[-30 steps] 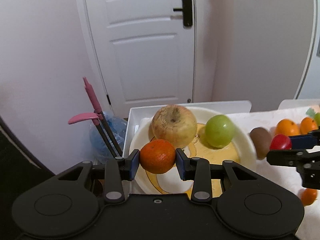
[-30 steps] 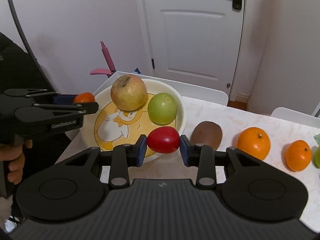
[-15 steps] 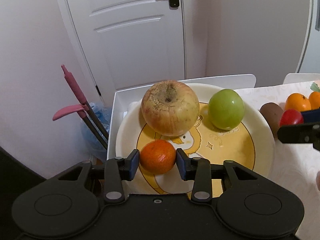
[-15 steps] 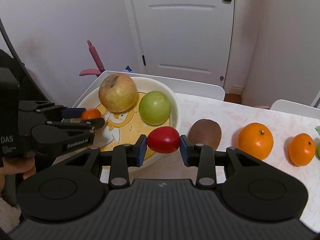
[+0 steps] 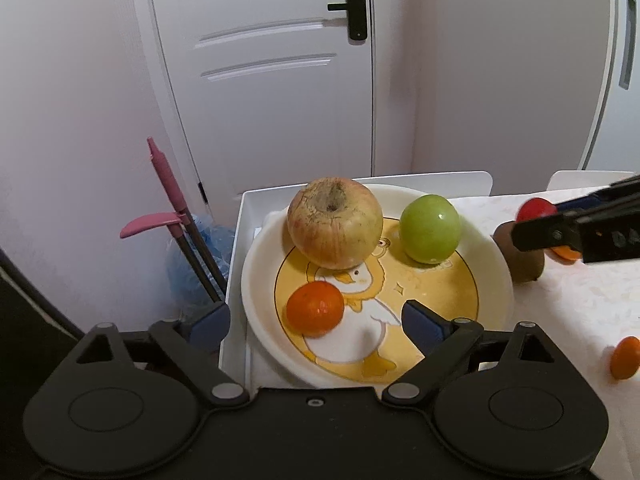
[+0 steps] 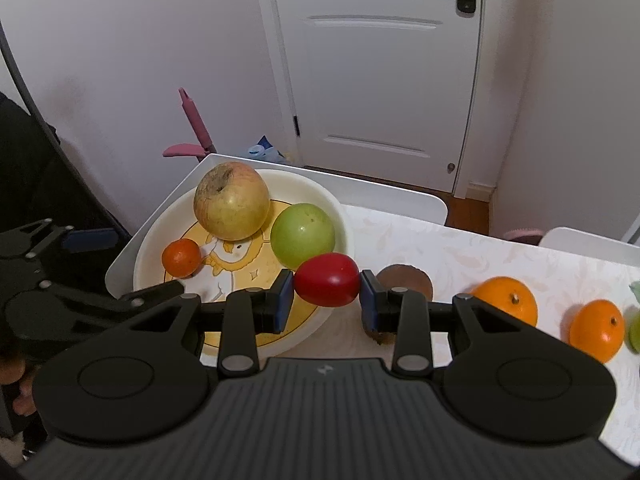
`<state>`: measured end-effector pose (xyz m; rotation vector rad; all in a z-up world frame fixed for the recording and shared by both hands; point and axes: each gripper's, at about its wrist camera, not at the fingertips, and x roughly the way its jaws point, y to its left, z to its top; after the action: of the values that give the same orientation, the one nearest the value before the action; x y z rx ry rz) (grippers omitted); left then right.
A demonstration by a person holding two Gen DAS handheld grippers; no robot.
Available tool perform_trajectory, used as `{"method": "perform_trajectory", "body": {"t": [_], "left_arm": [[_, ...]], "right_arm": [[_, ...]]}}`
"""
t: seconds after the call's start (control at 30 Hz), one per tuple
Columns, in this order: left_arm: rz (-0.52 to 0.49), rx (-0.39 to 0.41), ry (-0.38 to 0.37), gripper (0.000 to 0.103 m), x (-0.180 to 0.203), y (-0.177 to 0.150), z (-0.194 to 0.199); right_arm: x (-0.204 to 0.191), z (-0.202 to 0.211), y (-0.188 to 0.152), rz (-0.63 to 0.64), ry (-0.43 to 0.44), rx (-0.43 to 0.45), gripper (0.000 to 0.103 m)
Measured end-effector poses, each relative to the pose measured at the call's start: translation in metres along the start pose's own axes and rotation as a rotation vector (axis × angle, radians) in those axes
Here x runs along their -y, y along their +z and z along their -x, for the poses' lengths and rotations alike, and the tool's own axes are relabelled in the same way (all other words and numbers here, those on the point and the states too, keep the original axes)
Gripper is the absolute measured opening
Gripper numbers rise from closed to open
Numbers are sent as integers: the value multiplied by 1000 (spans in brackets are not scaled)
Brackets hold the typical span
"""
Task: Organize fruits
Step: 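Release the tangerine with the left tool while the right tool releases the tomato into the bowl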
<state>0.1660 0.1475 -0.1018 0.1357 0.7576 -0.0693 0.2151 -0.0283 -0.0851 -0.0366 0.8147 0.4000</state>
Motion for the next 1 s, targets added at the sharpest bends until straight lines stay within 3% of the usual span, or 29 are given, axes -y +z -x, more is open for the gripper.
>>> {"method": "perform_trajectory", "body": {"t": [0.67,0.77,0.83,0.9,1.0], "left_arm": [[67,-10,16,97,-1,-21,20],[68,-10,16,97,-1,-22,20],[71,-11,15,97,-1,-23,20],[71,-12,14,97,0,-23,20],[69,-10,13,97,0,-23,21]], "right_arm": [[-34,-49,-3,183,75,-74,52],[-37,-48,-3,201,74,-65,62],[-37,-46,-3,201,69,-54,83],[-36,-41,-3,187,59,-29,96],[-33,-36,-3,159,69,-24,97]]}}
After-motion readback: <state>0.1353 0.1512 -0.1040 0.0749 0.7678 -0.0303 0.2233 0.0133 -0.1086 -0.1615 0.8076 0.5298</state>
